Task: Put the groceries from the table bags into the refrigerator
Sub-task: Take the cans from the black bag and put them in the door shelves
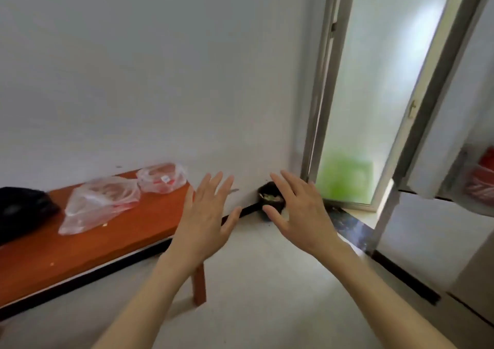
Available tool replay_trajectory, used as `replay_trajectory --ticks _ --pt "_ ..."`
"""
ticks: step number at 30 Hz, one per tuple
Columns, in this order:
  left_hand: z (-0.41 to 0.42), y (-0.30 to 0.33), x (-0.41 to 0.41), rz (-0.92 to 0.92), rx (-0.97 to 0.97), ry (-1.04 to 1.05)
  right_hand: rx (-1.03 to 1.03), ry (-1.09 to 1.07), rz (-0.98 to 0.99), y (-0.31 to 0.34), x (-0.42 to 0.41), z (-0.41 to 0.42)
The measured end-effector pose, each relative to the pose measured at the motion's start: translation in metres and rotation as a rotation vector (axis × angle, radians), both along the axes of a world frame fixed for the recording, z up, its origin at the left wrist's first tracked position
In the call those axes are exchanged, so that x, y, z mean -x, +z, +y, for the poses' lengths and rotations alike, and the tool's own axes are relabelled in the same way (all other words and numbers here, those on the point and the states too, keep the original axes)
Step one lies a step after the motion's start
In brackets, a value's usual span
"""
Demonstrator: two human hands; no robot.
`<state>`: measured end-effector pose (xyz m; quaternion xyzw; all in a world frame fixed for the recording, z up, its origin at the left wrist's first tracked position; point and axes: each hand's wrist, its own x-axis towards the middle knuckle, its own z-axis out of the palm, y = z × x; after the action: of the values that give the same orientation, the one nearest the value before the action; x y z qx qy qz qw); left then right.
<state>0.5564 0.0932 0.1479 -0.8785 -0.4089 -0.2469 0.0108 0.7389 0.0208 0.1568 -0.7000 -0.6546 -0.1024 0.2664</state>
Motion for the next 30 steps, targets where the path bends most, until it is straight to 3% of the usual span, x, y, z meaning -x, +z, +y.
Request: replay_trajectory --ticks 7,14,22,30 --pt "0.027 -0.054 0.139 0.029 0.206 0.302 0.208 0.205 0.064 -0.054 0.127 0.067" --pt "0.076 -0.088 0.251 0.086 0.285 0.497 0.303 0.381 0.059 -0.081 0.227 0.159" --pt "0.170 -0.101 0.352 0.068 0.347 0.614 0.383 0.539 0.245 -0.098 0.332 0.285" --pt "0.249 -0.104 0.459 0.002 0.381 0.742 0.450 0.676 0.214 -0.099 0.430 0.389"
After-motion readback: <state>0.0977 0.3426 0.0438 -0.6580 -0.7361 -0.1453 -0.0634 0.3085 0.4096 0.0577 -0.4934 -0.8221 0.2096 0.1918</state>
